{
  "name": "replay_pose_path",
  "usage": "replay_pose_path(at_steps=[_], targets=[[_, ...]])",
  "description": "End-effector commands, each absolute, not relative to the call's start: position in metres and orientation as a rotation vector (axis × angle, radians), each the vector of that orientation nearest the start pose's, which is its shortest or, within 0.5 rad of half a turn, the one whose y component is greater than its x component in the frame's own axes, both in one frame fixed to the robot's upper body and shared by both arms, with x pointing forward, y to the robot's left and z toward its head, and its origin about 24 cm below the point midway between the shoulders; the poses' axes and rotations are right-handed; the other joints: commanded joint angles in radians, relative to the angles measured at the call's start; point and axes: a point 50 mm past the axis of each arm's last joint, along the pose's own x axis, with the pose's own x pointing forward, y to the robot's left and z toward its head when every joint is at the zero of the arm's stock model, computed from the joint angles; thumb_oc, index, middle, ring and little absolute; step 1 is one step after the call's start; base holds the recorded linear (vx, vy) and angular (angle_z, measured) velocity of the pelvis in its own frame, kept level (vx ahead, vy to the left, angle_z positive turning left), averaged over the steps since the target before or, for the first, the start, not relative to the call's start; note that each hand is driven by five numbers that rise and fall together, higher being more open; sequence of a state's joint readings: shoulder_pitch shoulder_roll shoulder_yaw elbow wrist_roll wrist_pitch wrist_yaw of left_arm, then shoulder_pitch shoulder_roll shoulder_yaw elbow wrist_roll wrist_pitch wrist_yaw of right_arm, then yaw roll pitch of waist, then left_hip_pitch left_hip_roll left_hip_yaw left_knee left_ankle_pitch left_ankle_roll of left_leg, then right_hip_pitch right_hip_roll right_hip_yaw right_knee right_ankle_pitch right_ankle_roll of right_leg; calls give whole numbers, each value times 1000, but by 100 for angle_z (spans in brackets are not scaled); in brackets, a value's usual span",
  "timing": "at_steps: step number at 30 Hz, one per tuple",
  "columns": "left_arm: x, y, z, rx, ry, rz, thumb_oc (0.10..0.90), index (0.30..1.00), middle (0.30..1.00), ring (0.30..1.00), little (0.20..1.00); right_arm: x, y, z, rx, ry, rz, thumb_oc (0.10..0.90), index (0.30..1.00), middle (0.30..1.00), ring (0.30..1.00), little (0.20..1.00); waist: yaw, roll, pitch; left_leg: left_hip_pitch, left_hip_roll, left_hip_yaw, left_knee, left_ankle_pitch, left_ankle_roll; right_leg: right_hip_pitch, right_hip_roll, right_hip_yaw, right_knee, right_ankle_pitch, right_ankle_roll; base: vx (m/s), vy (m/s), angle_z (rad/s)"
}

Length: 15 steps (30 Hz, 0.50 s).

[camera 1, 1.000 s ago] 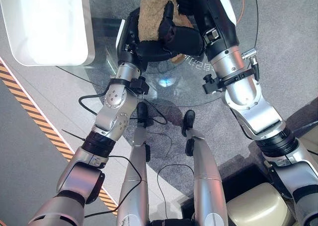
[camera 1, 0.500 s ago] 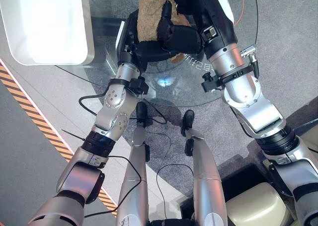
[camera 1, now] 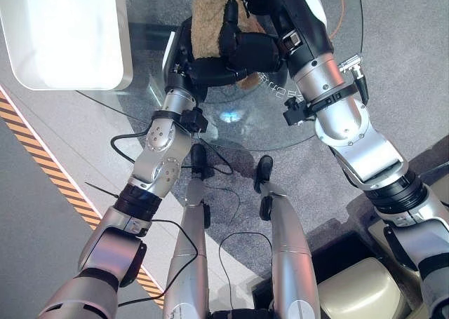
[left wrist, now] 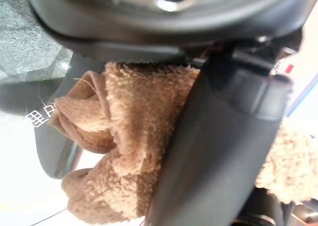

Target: Wipe the table with a cloth and put it in the basket.

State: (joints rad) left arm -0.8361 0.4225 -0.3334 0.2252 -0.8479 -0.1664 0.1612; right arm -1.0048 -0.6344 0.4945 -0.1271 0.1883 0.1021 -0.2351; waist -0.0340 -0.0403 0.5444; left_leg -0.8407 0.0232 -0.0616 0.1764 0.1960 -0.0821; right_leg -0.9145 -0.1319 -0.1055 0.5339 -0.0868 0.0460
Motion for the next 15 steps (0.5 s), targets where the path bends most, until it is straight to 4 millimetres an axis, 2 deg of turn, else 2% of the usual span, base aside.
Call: replay_pose_path(at_steps=[1,15], targets=[[319,79,293,-332,-785,-628,100,300,300,300,200,257,-82,405,-550,-1310,156,800,900,900,900,900,22,-28,-24,33,-64,85,122,-139,70,104,92,-9,-226,156,23,0,0,0],[321,85,293,-373,-779,-631,100,300,300,300,200,262,-86,407,-582,-1279,124,800,900,900,900,900,28,-36,-24,24,-66,72,142,-153,73,102,94,-9,-217,150,22,0,0,0]])
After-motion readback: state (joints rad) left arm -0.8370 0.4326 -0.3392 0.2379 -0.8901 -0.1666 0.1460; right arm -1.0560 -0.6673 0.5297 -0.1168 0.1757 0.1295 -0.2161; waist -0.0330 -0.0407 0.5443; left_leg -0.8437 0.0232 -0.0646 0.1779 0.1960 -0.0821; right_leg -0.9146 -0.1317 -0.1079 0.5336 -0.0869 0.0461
